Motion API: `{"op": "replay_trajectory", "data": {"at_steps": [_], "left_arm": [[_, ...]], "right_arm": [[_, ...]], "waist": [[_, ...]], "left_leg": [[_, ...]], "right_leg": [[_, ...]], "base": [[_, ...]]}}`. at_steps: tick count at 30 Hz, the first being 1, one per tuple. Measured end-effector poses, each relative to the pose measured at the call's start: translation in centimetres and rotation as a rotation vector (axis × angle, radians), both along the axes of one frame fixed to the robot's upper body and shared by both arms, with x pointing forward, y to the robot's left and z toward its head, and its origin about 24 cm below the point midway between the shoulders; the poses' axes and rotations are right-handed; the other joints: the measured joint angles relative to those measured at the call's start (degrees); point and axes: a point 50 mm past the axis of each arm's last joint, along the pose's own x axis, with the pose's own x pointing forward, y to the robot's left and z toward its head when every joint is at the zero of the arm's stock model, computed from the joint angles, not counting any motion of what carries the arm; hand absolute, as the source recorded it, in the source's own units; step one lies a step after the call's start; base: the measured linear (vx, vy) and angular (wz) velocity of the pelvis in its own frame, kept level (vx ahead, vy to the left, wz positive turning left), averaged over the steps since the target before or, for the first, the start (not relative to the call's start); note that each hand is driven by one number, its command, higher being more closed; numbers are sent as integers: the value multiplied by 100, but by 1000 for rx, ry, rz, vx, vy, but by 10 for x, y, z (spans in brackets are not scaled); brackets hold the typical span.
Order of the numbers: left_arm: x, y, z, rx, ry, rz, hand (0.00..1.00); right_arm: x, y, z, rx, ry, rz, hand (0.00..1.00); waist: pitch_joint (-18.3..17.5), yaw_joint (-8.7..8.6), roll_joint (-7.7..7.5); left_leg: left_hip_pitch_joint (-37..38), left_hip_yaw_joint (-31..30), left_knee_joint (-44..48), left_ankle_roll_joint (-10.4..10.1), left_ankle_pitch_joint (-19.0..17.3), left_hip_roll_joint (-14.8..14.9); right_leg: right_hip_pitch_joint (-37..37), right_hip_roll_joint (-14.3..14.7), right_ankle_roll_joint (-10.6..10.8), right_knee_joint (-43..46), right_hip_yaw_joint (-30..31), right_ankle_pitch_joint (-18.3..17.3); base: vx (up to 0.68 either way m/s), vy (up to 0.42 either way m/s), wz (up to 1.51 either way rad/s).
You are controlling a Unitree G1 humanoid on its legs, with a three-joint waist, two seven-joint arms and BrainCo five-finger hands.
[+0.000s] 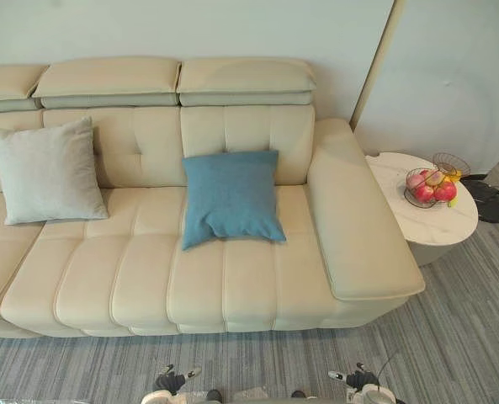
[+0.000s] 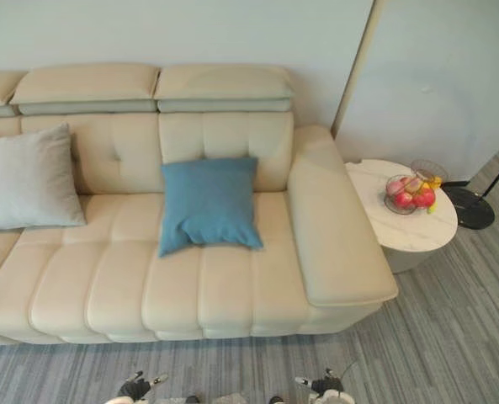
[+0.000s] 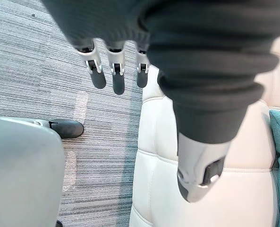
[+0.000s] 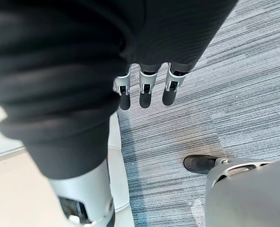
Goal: Pick up cushions and gather them together orderly.
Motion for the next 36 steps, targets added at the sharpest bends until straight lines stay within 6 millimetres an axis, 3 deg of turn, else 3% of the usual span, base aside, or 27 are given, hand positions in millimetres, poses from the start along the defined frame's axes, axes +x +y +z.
{"op": "replay_trajectory", "data": {"at_steps": [7, 13, 17, 19, 20, 21, 22, 24, 25, 28, 29, 30, 31, 33, 34, 35, 36], "left_arm": [[2, -2, 0, 5, 1, -34, 0], [15, -6, 1, 5, -13, -65, 0], [23, -3, 4, 15, -27, -70, 0], [35, -2, 7, 29, -54, -89, 0], [41, -2, 9, 34, -62, -100, 0], [47, 1, 12, 44, -81, -107, 0], [50, 3, 13, 53, -87, -117, 0], [49, 8, 14, 75, -83, -137, 0], [45, 12, 14, 85, -72, -135, 0], [36, 13, 11, 90, -49, -129, 0], [30, 13, 9, 89, -32, -126, 0], [27, 13, 8, 86, -23, -124, 0], [24, 9, 6, 74, -7, -121, 0], [28, -4, 4, 39, -8, -131, 0], [33, -9, 4, 27, -23, -135, 0], [39, -17, 5, 8, -38, -141, 0], [43, -24, 5, -8, -50, -148, 0]], "right_arm": [[-13, -4, -2, -11, 23, -90, 0], [-14, -4, -2, -24, 25, -134, 0], [0, 5, 1, -6, -25, -123, 0], [11, 10, 3, 2, -47, -98, 0], [17, 12, 5, 1, -64, -73, 0], [22, 11, 7, 1, -71, -71, 0], [19, 10, 6, 0, -61, -74, 0], [16, 9, 5, -1, -50, -78, 0], [17, 8, 5, -3, -51, -77, 0], [22, 2, 7, -19, -55, -65, 0], [24, 3, 7, -21, -50, -52, 0], [24, 4, 7, -24, -42, -35, 0], [29, 2, 8, -39, -45, -6, 0], [36, -3, 12, -58, -62, 14, 0], [36, -5, 12, -63, -59, 20, 0], [36, -6, 12, -69, -56, 29, 0], [36, -5, 12, -70, -54, 43, 0]], "waist": [[23, -16, 2], [205, -29, -9], [342, -41, -177], [443, -156, -229], [517, -108, -124], [547, -115, -170], [570, -147, -198], [593, -148, -218], [601, -147, -203], [618, -139, -106], [596, -114, -176], [549, -93, -252], [521, -69, -93], [515, -114, 154], [509, -142, 159], [518, -193, 144], [540, -217, 102]], "left_leg": [[10, 100, 12, -7, -13, 19], [-270, 320, 798, -24, -534, 81], [-235, 1478, 1038, 25, -818, 138], [-432, 1999, 1394, 110, -966, 263], [-623, 2242, 1622, 190, -996, 499], [-561, 2568, 1588, 191, -1001, 511], [-495, 2799, 1626, 190, -1000, 528], [-365, 3177, 1885, 191, -1001, 649], [-270, 3356, 2041, 192, -1001, 781], [21, 3952, 2165, 167, -989, 1219], [125, 4167, 2237, 63, -930, 1318], [168, 4250, 2298, -38, -917, 1369], [176, 4287, 2491, -256, -935, 1798], [65, 4262, 2529, -287, -554, 2196], [27, 4211, 2636, -224, -250, 2307], [-75, 4026, 3049, 70, 150, 2518], [-278, 3561, 3647, 315, 69, 2620]], "right_leg": [[-4, -2, 3, 10, 19, -2], [-465, 63, 13, 317, 732, -1], [-1029, 203, 108, 476, 1814, 254], [-1386, 345, 134, 345, 1883, 810], [-1431, 362, -39, 44, 1300, 1162], [-1641, 176, -390, 682, 112, 651], [-1692, -46, -573, 1161, -687, 196], [-1579, -401, -810, 1740, -1583, -279], [-1497, -608, -847, 1950, -1831, -473], [-1520, -1321, -519, 2582, -2349, -883], [-1562, -1652, -589, 2602, -2615, -848], [-1623, -1835, -605, 2580, -2807, -573], [-1715, -1408, -443, 2630, -2757, -634], [-1824, -817, -534, 2362, -2571, -690], [-1892, -649, -634, 2327, -2462, -749], [-1883, -425, -716, 2214, -2262, -791], [-1804, -224, -798, 2038, -1981, -787]], "base": [[0, 0, -2], [-26, 18, -60], [-32, 72, -140], [-74, 37, -168], [-114, -23, -169], [-80, -45, -150], [-57, -41, -130], [-29, -84, -122], [-18, -201, -119], [27, -310, -102], [62, -332, -107], [100, -427, -131], [110, -486, -118], [124, -484, -94], [193, -465, -91], [258, -515, -111], [233, -396, -116]]}}
